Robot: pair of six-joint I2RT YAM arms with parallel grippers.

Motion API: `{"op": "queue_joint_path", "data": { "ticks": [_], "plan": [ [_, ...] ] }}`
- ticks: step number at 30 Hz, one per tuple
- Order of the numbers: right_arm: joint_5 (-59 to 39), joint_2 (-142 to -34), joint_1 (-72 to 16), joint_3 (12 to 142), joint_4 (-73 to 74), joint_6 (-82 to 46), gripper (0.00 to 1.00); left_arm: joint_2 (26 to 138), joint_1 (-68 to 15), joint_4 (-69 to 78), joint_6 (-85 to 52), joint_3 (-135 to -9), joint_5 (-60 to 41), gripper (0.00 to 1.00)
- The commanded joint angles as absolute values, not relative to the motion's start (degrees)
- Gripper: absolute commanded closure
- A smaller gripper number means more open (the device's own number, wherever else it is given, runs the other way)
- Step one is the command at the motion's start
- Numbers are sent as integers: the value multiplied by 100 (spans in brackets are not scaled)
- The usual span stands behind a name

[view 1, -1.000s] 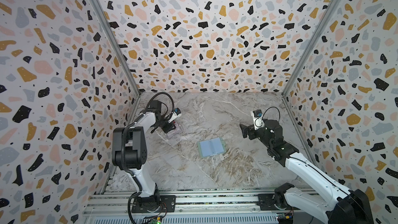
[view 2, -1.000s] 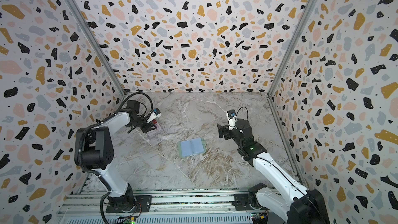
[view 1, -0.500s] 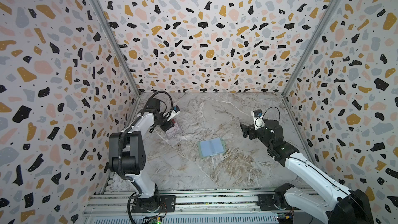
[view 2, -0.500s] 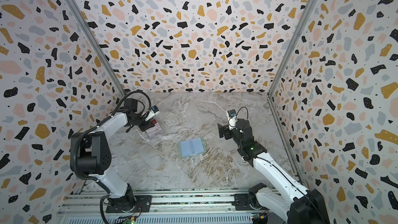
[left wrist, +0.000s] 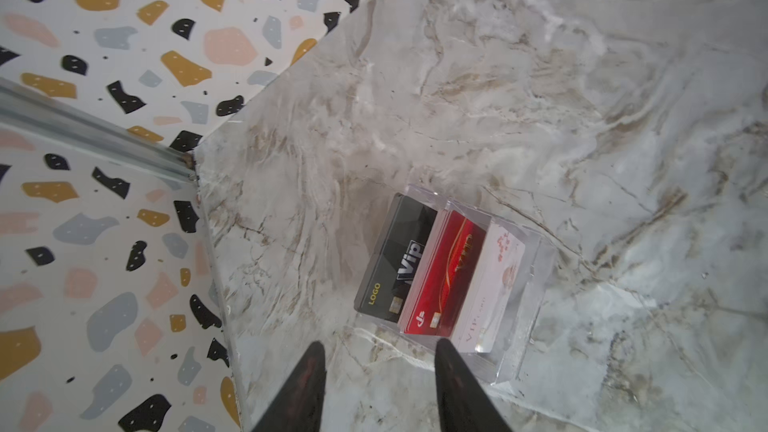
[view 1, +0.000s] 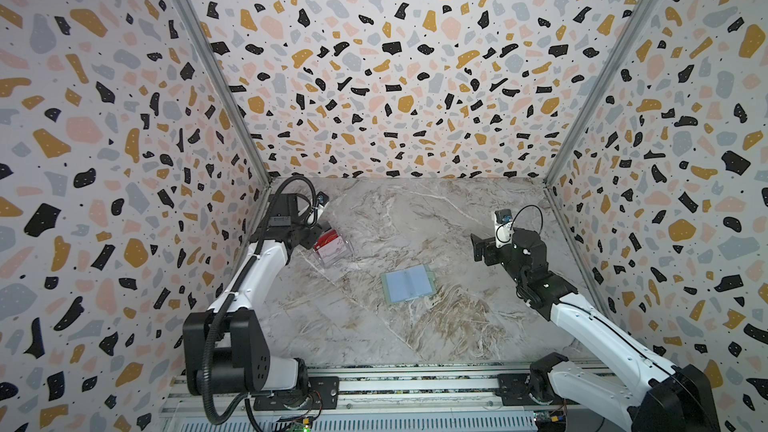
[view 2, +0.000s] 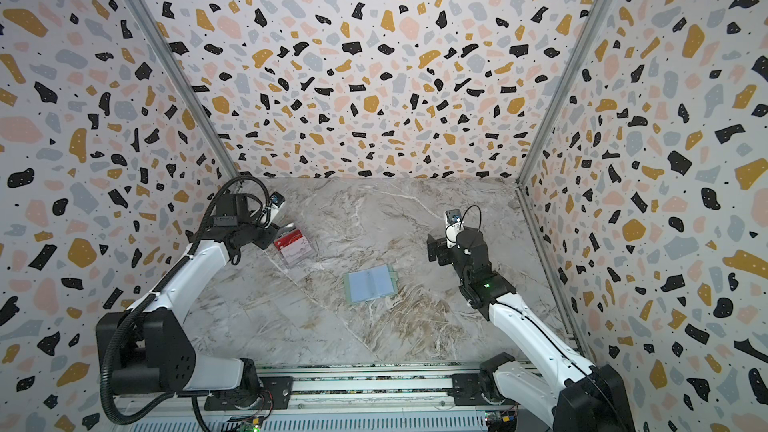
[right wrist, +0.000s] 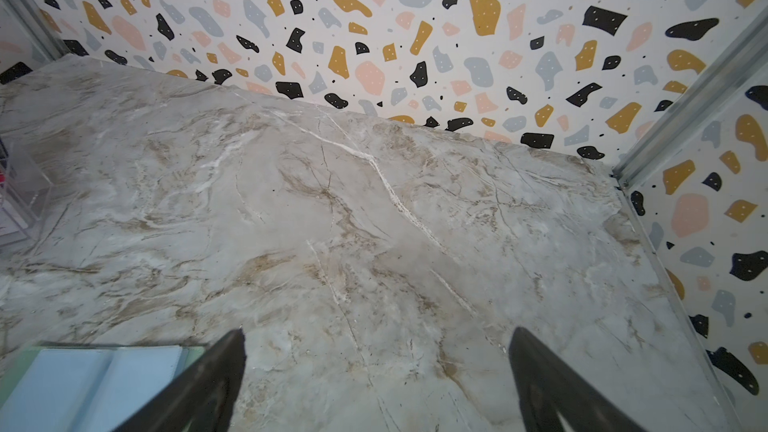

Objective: Take the credit cards out of the card holder

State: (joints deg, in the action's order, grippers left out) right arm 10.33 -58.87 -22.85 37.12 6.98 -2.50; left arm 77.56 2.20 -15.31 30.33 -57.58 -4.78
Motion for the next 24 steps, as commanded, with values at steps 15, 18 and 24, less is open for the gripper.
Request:
{"op": "queue_joint_path", "data": {
  "ticks": [15, 18, 24],
  "plan": [
    [1298, -6213, -938, 2889, 2952, -379, 1, 5984, 237, 2976, 529, -2656, -177, 31],
    [1293, -6362, -736, 2573, 3464, -434, 1, 6006, 237, 3907, 321, -2034, 66, 26],
    [1233, -6801, -543, 2034, 4497, -410, 1, 6562, 237, 4837, 79, -1642, 360, 13]
  ]
}}
